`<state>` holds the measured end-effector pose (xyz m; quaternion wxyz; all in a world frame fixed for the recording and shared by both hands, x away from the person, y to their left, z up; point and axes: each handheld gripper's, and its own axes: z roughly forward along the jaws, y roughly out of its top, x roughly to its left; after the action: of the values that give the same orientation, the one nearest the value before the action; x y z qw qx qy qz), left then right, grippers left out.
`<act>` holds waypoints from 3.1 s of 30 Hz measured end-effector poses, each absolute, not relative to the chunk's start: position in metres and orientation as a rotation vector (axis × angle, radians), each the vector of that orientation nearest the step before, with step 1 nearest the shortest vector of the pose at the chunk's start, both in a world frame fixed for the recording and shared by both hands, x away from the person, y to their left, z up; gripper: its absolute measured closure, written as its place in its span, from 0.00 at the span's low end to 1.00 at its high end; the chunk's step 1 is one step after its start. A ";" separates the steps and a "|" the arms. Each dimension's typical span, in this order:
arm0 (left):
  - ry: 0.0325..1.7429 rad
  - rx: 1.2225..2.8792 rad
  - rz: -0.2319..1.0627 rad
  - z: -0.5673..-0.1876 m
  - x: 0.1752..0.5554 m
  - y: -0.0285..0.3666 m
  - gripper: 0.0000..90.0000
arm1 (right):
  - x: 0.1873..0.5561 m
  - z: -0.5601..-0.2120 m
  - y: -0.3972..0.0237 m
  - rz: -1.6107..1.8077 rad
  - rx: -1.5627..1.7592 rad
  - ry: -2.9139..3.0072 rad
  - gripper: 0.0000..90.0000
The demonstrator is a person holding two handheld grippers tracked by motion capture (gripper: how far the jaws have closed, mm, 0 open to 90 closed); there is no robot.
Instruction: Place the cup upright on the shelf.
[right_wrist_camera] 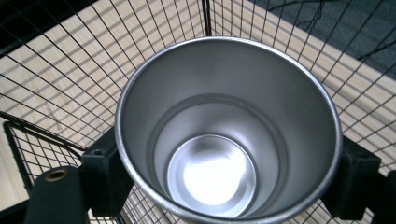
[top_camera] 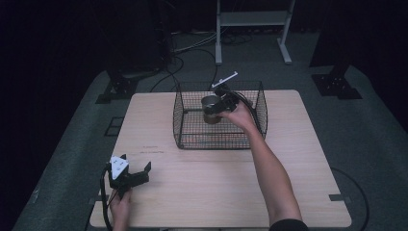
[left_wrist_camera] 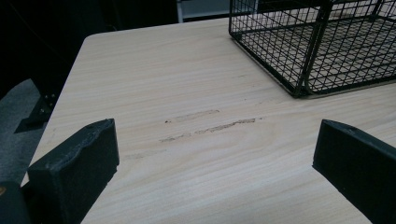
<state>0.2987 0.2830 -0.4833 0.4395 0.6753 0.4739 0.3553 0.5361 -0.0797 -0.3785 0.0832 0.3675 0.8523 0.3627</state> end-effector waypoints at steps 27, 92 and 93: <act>1.181 1.677 0.880 -0.483 0.298 0.283 0.00 | 0.543 -0.402 -0.078 0.960 1.115 2.573 0.20; 1.182 1.674 0.881 -0.483 0.298 0.283 0.00 | 0.540 -0.413 -0.072 0.834 1.048 2.580 0.12; 1.181 1.674 0.881 -0.483 0.298 0.283 0.00 | 0.540 -0.412 -0.072 0.842 1.048 2.574 0.11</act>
<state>0.2983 0.2832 -0.4831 0.4400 0.6741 0.4755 0.3548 0.5395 -0.0723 -0.4119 0.1188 0.3583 0.8802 0.2878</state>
